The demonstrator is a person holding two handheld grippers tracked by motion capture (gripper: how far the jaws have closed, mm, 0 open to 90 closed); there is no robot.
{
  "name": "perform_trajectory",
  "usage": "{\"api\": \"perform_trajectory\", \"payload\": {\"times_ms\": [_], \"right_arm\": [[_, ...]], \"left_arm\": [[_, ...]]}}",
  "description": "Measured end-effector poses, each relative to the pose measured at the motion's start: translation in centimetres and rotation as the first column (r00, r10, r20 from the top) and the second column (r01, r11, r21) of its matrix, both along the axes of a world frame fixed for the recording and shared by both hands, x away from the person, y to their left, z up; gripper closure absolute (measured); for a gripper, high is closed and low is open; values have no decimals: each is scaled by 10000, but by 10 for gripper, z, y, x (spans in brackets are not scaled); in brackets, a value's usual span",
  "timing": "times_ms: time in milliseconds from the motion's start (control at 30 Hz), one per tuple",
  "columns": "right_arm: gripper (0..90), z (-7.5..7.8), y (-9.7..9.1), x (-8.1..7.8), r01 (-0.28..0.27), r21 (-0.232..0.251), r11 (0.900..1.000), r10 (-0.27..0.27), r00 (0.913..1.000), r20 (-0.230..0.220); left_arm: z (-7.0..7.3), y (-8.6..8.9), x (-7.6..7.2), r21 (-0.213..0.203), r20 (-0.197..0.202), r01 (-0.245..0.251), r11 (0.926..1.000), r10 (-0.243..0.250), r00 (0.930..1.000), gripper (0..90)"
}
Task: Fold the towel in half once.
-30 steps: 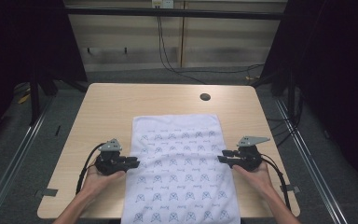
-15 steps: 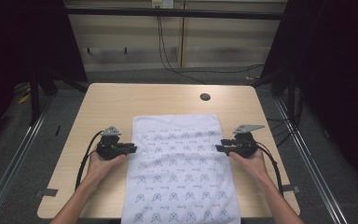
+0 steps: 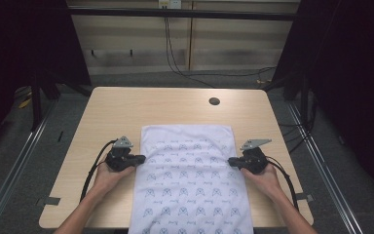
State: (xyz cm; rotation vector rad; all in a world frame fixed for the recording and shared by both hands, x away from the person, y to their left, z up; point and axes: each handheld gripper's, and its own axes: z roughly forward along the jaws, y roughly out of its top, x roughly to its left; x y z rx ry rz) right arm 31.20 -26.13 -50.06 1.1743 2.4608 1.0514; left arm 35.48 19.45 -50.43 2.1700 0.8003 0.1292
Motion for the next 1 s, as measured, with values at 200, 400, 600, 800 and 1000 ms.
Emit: {"api": "perform_trajectory", "payload": {"times_ms": [200, 400, 600, 800, 1000], "right_arm": [[835, 1, -7, -34, -136, 191, 9997, 141, 9996, -226], [832, 4, -10, -69, -562, 334, 9979, 582, 9963, -637], [766, 8, -5, -93, -1092, 226, 9938, 1108, 9895, -923], [720, 16, -13, -69, -473, 886, 9949, 501, 9983, -290], [658, 23, -17, -12, 457, 175, 9988, -467, 9969, 626]], "left_arm": [[2, -4, -27, -11, -222, 440, 9990, -440, 9988, 867], [4, -6, -51, -46, -463, 980, 9952, -981, 9941, 864], [7, -3, -74, 37, -794, 1451, 9894, -1443, 9863, 849], [14, 3, -50, -283, -306, 896, 9956, -905, 9954, 755], [14, -1, -13, -324, -290, 36, 9995, -45, 9996, 709]]}}
